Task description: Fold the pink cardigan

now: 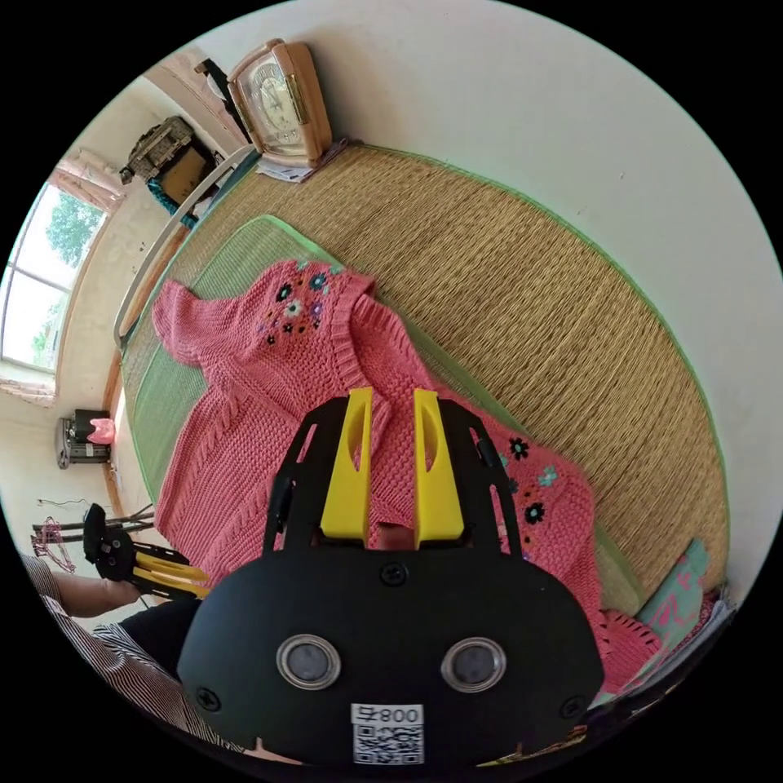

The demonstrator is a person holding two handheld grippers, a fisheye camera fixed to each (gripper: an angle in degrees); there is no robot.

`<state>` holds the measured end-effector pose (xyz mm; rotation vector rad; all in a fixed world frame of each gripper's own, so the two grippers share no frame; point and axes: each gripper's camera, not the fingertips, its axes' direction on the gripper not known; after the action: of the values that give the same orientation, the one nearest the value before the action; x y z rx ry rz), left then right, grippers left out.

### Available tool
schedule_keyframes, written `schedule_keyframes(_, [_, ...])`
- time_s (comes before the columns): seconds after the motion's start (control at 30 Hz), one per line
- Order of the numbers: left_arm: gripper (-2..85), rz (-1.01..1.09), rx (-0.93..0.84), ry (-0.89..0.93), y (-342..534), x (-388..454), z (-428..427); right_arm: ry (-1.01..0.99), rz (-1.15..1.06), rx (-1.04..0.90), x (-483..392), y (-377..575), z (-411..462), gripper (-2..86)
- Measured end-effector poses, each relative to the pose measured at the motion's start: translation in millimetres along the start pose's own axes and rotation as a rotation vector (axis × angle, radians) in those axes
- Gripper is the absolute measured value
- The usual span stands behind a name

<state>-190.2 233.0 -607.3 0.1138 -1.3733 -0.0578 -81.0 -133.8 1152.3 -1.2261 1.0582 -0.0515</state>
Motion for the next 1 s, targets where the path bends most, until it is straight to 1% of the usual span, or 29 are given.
schedule_keyframes(0.07, [5.7,0.062,0.084,-0.059,-32,-1,-23,0.047,-0.04,-0.039,-5,-10,9,8.9])
schedule_keyframes(0.13, [6.2,0.11,0.154,-0.076,-60,-2,-41,0.099,-0.085,-0.076,-14,-17,20,9.1])
schedule_keyframes(0.27, [6.6,0.203,0.251,-0.167,-121,6,-72,0.124,-0.13,-0.031,-28,-27,20,8.9])
schedule_keyframes(0.33, [6.8,0.207,0.262,-0.18,-144,7,-79,0.114,-0.164,-0.047,-35,-36,29,8.6])
schedule_keyframes(0.4, [6.8,0.208,0.261,-0.156,-162,6,-82,0.132,-0.193,-0.067,-41,-42,39,7.9])
schedule_keyframes(0.5, [6.8,0.191,0.239,-0.184,-183,2,-82,0.164,-0.211,-0.107,-45,-45,53,4.2])
schedule_keyframes(0.57, [6.6,0.172,0.205,-0.213,-192,-2,-80,0.168,-0.183,-0.069,-39,-43,47,2.2])
schedule_keyframes(0.6, [6.6,0.169,0.201,-0.222,-194,-3,-80,0.147,-0.144,-0.034,-30,-41,39,1.7])
schedule_keyframes(0.63, [6.5,0.161,0.187,-0.241,-197,-5,-79,0.081,-0.099,-0.023,-17,-40,35,1.2])
schedule_keyframes(0.7, [6.1,0.148,0.158,-0.258,-202,-10,-75,-0.001,-0.037,-0.039,2,-39,38,0.9])
schedule_keyframes(0.8, [5.2,0.132,0.131,-0.249,-210,-14,-69,-0.067,0.013,-0.079,19,-35,54,0.6])
schedule_keyframes(0.87, [5.5,0.136,0.146,-0.232,-213,-9,-70,-0.042,0.062,-0.031,29,-27,48,0.5])
schedule_keyframes(0.93, [6.1,0.155,0.162,-0.212,-215,-2,-73,-0.047,0.072,0.045,42,-9,29,1.2])
schedule_keyframes(1.0, [6.4,0.189,0.19,-0.199,-216,7,-75,-0.054,0.069,0.068,53,11,17,2.7])
